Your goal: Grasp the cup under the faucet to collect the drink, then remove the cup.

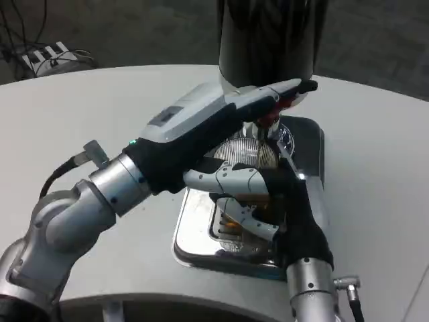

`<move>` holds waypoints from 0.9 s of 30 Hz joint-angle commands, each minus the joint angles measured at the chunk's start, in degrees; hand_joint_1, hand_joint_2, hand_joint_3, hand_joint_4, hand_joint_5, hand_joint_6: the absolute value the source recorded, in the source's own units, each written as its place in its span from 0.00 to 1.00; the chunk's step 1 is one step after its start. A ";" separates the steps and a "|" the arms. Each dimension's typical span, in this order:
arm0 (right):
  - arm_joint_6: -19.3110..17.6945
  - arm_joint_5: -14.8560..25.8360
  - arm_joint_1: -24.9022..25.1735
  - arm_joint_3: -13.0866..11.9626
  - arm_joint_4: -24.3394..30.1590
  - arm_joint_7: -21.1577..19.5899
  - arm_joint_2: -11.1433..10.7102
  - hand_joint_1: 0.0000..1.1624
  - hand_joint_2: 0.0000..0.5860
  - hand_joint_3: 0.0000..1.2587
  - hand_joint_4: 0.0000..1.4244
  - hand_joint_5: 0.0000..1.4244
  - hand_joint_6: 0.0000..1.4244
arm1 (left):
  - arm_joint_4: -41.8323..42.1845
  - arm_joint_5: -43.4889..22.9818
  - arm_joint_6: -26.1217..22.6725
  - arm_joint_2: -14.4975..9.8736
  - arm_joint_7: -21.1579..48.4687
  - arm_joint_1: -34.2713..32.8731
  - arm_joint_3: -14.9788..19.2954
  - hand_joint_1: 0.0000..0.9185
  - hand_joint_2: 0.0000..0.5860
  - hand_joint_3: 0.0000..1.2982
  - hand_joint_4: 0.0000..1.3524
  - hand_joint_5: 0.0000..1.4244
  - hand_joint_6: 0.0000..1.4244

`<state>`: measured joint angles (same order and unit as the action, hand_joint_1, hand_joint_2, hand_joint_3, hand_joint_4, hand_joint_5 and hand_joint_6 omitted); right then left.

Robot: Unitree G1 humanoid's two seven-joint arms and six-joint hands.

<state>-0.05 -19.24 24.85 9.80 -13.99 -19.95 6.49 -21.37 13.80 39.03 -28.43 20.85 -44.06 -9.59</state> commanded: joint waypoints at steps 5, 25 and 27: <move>-1.08 0.39 2.11 0.33 -1.57 -0.60 1.57 0.74 0.32 0.10 0.11 0.11 0.16 | -0.32 1.92 -1.09 -1.31 1.27 1.99 -0.85 0.00 0.13 0.10 0.07 0.13 0.08; -1.34 0.39 1.89 0.73 -2.39 -3.29 2.16 0.75 0.31 0.19 0.20 0.22 0.26 | -0.14 1.67 -1.25 -1.55 1.30 2.32 -0.60 0.00 0.13 0.10 0.08 0.13 0.08; -1.35 0.16 1.65 0.88 -2.34 -4.18 2.29 0.76 0.31 0.22 0.24 0.26 0.31 | -0.05 1.62 -1.29 -1.58 1.35 2.34 -0.56 0.00 0.13 0.10 0.08 0.13 0.08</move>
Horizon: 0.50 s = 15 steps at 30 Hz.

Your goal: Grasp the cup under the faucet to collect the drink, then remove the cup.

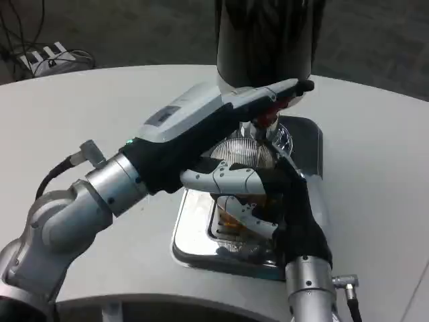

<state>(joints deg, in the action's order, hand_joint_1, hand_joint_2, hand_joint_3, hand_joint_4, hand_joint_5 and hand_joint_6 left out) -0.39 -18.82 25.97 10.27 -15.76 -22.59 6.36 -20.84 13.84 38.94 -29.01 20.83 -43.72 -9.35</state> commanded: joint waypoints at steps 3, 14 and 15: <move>-1.08 -0.34 0.14 0.51 -0.50 -2.94 2.64 0.79 0.32 0.29 0.29 0.32 0.36 | -0.41 1.50 -1.25 -1.03 1.44 2.08 -0.73 0.00 0.13 0.10 0.08 0.13 0.08; -1.34 -0.50 -1.05 0.94 0.54 -5.38 2.73 0.85 0.32 0.52 0.53 0.59 0.61 | 0.48 -0.20 -2.21 -0.76 2.05 2.75 -0.33 0.00 0.12 0.10 0.08 0.13 0.08; -1.33 -0.58 -1.22 1.09 0.70 -5.42 2.74 0.85 0.32 0.53 0.55 0.61 0.62 | 0.48 -0.96 -2.59 -0.52 2.23 2.79 -0.22 0.00 0.12 0.10 0.08 0.13 0.08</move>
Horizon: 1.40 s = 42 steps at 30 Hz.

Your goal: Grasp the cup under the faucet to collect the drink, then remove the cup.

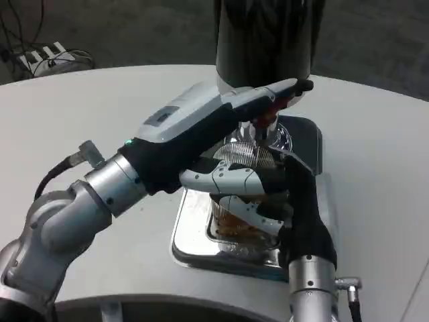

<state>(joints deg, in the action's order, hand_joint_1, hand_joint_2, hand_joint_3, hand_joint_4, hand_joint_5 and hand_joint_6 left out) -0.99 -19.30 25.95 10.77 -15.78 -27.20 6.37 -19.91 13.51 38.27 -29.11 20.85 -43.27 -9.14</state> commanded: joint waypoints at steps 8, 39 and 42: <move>0.55 -0.34 -2.41 0.97 2.90 -1.06 2.48 0.88 0.30 0.63 0.64 0.72 0.74 | -0.34 -8.34 -7.03 1.45 5.06 2.24 0.78 0.00 0.12 0.08 0.06 0.11 0.08; 1.73 -1.62 -5.19 2.87 8.41 -0.55 2.97 0.88 0.23 0.74 0.74 0.83 0.94 | 14.52 -27.86 -27.75 7.46 11.64 8.80 9.86 0.00 0.08 0.00 0.00 0.00 0.00; 1.86 -1.80 -6.14 3.22 9.46 -0.67 2.97 0.88 0.23 0.74 0.74 0.83 0.94 | 19.23 -30.27 -30.96 7.40 11.41 10.62 11.16 0.00 0.08 0.00 0.00 0.00 0.00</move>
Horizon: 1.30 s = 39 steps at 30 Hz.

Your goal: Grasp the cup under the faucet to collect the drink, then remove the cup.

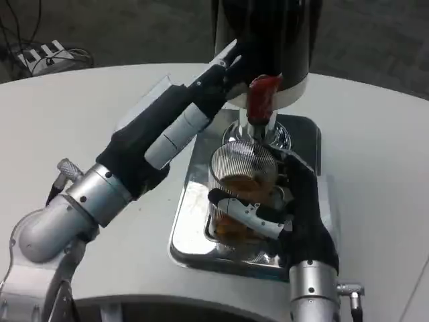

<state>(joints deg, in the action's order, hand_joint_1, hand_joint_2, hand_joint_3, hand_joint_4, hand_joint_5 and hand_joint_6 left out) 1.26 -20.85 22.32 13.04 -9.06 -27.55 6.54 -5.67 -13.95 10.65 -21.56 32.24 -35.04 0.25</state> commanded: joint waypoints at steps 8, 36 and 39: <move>0.30 0.21 -4.74 2.49 6.63 0.93 2.58 0.88 0.23 0.74 0.74 0.83 0.95 | 15.92 -6.63 -10.26 -0.83 -0.07 7.63 4.61 0.00 0.08 0.00 0.00 0.00 0.00; 12.43 -5.32 -15.55 5.80 33.48 14.47 -4.92 0.87 0.22 0.74 0.74 0.84 0.98 | 14.87 13.11 15.22 -6.82 -1.68 25.97 8.11 0.00 0.07 0.00 0.00 0.00 0.00; 15.41 -5.11 -16.50 4.49 36.87 18.04 -5.66 0.86 0.21 0.74 0.75 0.84 0.99 | 12.88 15.02 18.63 -8.54 -1.88 27.04 8.55 0.00 0.08 0.00 0.00 0.00 0.00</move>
<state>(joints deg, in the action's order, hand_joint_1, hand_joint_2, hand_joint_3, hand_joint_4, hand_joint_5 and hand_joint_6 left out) 15.51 -26.03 6.52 18.25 24.50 -11.40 0.97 8.86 -0.99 25.91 -28.32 30.88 -9.44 8.27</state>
